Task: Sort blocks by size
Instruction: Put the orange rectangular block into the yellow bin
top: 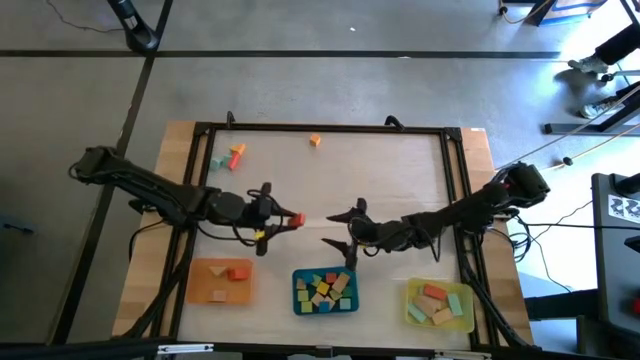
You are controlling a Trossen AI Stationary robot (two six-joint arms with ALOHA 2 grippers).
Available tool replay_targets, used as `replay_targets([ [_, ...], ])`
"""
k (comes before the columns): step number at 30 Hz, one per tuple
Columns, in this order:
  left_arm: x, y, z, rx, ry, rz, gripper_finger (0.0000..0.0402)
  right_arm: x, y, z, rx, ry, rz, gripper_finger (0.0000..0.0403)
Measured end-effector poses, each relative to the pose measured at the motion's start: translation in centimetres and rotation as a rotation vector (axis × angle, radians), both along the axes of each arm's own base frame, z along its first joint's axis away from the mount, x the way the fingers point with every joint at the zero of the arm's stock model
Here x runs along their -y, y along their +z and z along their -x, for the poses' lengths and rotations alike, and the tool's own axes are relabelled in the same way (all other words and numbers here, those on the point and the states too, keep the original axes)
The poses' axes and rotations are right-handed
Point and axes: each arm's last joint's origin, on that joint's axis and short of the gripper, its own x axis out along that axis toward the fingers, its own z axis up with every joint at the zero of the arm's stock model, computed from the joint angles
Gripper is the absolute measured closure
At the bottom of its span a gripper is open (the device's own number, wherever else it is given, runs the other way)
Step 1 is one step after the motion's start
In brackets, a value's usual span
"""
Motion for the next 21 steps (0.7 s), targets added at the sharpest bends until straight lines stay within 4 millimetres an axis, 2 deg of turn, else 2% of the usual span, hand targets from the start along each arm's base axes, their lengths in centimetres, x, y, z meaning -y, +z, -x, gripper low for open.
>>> replay_targets([
  [8, 1.8, -1.1, -1.8, 0.058, -0.062, -0.034, 0.0276, 0.1, -0.8, -1.4, 0.088, 0.061, -0.001, 0.0120],
  [21, 2.3, -1.9, -3.1, 0.110, -0.055, 0.009, 0.0276, -0.2, -0.2, -2.1, 0.243, 0.130, 0.038, 0.0120],
])
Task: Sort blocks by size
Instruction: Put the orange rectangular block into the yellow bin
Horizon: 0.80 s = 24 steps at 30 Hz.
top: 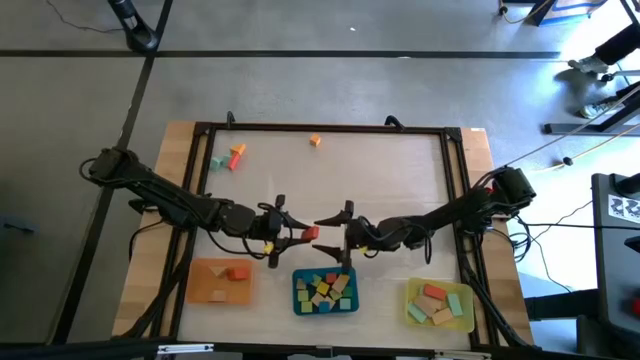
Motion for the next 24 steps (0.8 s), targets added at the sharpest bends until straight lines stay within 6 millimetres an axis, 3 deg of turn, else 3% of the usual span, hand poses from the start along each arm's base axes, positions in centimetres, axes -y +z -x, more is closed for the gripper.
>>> replay_targets([
  [14, 0.0, 0.7, -0.1, 0.065, 0.000, 0.000, 0.0276, 1.8, 0.6, -0.5, 0.058, -0.004, -0.034, 0.0120],
  [19, -0.1, 0.9, -0.1, 0.084, 0.000, -0.006, 0.0276, 1.6, 0.8, -1.0, 0.068, 0.010, -0.050, 0.0122],
  [24, 0.0, 0.9, -0.1, 0.086, -0.004, -0.016, 0.0276, 1.3, 0.9, -1.9, 0.072, 0.018, -0.025, 0.0160],
])
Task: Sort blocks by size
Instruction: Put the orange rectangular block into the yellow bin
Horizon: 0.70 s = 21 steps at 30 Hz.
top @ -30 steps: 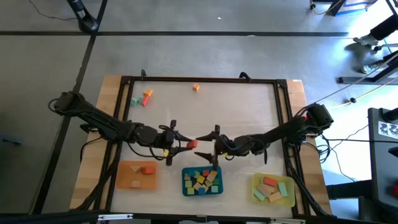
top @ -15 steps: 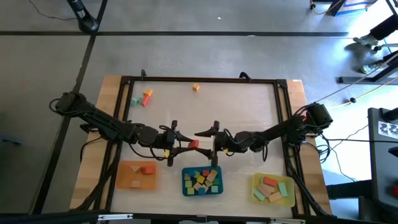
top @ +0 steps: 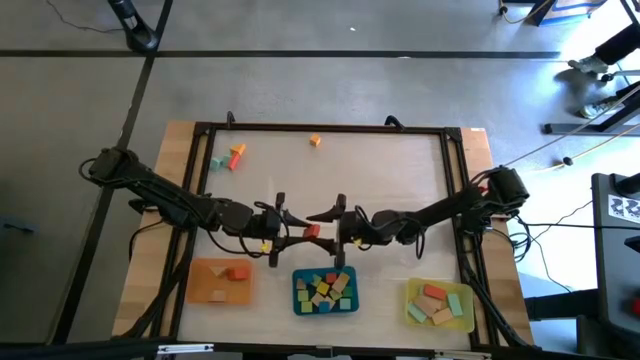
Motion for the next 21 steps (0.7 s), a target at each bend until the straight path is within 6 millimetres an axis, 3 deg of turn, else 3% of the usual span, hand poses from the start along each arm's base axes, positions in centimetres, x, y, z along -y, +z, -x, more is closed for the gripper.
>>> replay_targets([
  [8, -0.02, -0.05, 0.01, -0.003, 0.009, 0.004, 0.0276, -0.04, -0.02, -0.08, 0.000, -0.006, 0.024, 0.0265],
  [13, -0.02, -0.10, 0.02, -0.008, 0.009, 0.017, 0.0270, -0.05, -0.08, -0.09, -0.005, -0.004, 0.027, 0.0270],
  [21, -0.21, 0.39, 0.94, -0.050, -0.006, 0.009, 0.0194, -0.34, 0.66, 0.62, -0.059, 0.016, 0.066, 0.0270],
])
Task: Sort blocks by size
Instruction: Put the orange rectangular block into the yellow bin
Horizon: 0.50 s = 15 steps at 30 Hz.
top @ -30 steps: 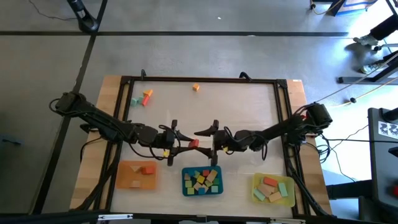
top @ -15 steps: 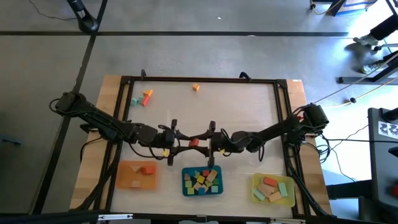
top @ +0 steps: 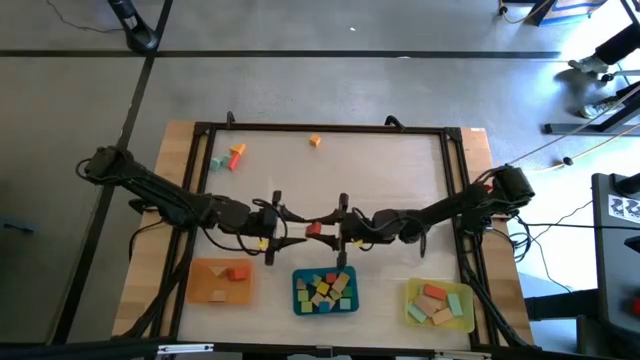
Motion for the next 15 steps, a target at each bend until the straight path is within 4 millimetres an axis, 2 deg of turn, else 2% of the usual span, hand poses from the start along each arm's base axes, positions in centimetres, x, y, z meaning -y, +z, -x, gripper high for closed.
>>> replay_targets([
  [3, -0.2, 0.8, 1.3, -0.039, -0.006, -0.011, 0.0176, -0.6, 1.4, 1.0, -0.011, 0.025, 0.010, 0.0270],
  [6, -0.4, 1.0, 3.1, -0.132, -0.013, 0.000, 0.0169, -1.6, 2.2, 2.5, -0.096, 0.068, 0.001, 0.0262],
  [10, -0.7, 0.8, 5.1, -0.255, -0.007, 0.031, 0.0171, -3.1, 2.3, 5.0, -0.288, 0.123, -0.082, 0.0258],
  [15, -1.1, 0.4, 6.3, -0.348, 0.031, 0.083, 0.0173, -5.2, 2.3, 8.6, -0.498, 0.172, -0.226, 0.0270],
])
